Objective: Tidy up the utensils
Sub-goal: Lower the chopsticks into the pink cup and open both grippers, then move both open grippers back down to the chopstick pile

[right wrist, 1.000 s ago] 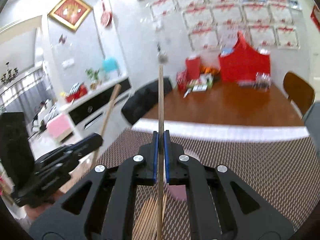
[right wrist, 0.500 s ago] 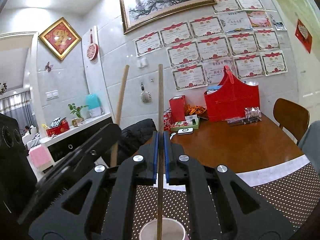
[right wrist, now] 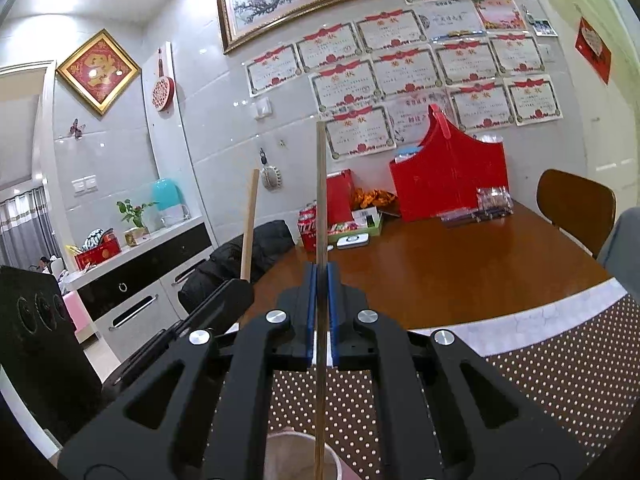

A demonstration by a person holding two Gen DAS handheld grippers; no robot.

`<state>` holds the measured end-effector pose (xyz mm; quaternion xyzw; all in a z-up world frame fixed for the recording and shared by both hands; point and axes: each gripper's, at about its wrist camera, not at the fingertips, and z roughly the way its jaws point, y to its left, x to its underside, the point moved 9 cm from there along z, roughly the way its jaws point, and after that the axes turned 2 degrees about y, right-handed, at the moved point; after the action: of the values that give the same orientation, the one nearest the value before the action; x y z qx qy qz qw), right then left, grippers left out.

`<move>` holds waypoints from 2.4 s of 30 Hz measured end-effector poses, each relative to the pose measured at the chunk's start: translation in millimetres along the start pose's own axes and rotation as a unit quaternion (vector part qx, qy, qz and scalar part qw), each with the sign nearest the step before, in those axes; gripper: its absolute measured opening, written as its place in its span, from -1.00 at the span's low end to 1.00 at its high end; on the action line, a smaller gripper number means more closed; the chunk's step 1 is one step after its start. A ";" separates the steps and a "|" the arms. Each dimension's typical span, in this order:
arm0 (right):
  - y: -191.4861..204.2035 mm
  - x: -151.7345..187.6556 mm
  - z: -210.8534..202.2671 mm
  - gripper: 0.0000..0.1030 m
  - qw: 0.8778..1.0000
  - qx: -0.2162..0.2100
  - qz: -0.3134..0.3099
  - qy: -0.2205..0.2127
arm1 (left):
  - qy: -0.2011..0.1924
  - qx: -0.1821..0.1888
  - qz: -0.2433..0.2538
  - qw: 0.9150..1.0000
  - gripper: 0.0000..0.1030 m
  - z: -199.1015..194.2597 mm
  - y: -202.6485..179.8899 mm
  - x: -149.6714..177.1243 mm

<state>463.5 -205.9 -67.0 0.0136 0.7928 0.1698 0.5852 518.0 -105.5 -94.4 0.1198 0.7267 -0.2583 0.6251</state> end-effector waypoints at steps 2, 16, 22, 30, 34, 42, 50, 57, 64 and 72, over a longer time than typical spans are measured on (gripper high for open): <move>-1.9 7.7 -0.6 -0.87 1.000 0.004 0.004 0.010 | 0.012 -0.012 0.012 1.000 -0.81 -2.0 0.9 10.1; -6.9 8.2 -57.0 0.88 0.998 0.038 0.028 0.031 | 0.028 -0.139 0.040 0.989 0.82 -86.9 25.7 -3.9; 1.2 1.5 -94.1 0.88 0.998 0.044 0.023 0.033 | 0.064 -0.170 0.036 0.983 0.84 -128.6 20.7 -11.5; 10.8 19.2 -140.1 0.88 0.996 0.039 0.011 0.074 | 0.098 -0.184 0.018 0.978 0.84 -189.3 13.8 -12.1; 15.7 33.1 -155.6 0.88 0.995 0.036 0.002 0.095 | 0.124 -0.199 -0.005 0.972 0.84 -214.6 18.0 -4.4; 22.3 65.0 -177.1 0.88 0.988 0.021 -0.015 0.152 | 0.162 -0.223 -0.008 0.961 0.84 -241.6 16.9 11.4; 27.0 98.3 -183.4 0.88 0.977 0.013 -0.040 0.210 | 0.201 -0.235 -0.018 0.951 0.84 -256.1 20.3 34.9; 19.4 140.1 -173.0 0.88 0.960 0.013 -0.041 0.277 | 0.266 -0.238 -0.024 0.934 0.84 -261.7 28.3 83.7; 7.6 169.1 -166.2 0.88 0.950 0.012 -0.021 0.311 | 0.355 -0.227 -0.019 0.907 0.84 -248.9 26.7 147.5; 0.5 182.3 -158.2 0.88 0.944 0.014 -0.016 0.328 | 0.418 -0.230 -0.012 0.879 0.84 -231.1 28.7 190.8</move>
<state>258.5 -205.3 -194.5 -0.0471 0.9433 0.1444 0.2950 300.4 11.6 -266.4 0.0608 0.9607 -0.0170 0.2704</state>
